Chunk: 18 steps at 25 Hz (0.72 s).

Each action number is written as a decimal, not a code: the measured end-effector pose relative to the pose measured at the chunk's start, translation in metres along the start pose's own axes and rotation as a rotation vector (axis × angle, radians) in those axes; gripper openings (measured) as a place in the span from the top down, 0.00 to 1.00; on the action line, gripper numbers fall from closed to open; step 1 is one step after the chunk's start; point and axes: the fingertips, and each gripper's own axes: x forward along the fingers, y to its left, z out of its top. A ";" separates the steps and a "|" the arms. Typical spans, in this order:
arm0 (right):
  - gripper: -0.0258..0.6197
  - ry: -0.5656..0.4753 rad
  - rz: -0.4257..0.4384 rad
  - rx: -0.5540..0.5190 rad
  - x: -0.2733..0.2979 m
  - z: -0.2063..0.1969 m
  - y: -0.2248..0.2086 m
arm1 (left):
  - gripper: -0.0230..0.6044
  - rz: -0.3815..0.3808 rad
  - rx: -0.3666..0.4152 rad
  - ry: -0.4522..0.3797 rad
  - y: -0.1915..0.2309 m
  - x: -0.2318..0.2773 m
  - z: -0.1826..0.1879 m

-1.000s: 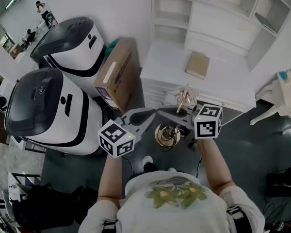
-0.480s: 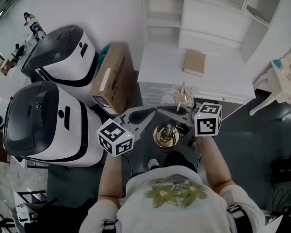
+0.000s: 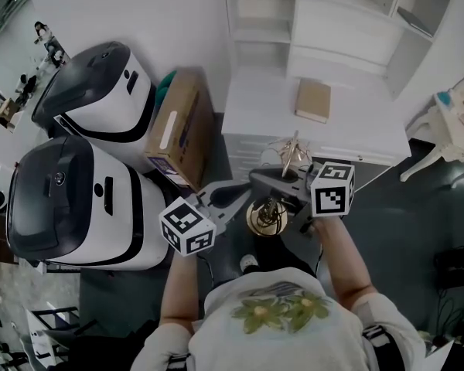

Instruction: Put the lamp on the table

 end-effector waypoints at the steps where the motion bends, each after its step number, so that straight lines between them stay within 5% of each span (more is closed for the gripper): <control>1: 0.91 0.003 0.001 0.001 0.001 0.001 -0.003 | 0.91 -0.006 -0.006 -0.004 0.002 0.002 0.000; 6: 0.91 0.008 0.002 0.002 0.009 0.013 -0.022 | 0.90 -0.053 -0.014 -0.022 0.009 0.012 0.007; 9: 0.91 0.011 0.001 -0.006 0.012 0.021 -0.034 | 0.63 -0.135 -0.033 0.020 0.007 0.027 0.000; 18: 0.91 0.024 0.008 -0.035 0.017 0.058 -0.068 | 0.63 -0.224 -0.055 0.125 0.023 0.085 -0.020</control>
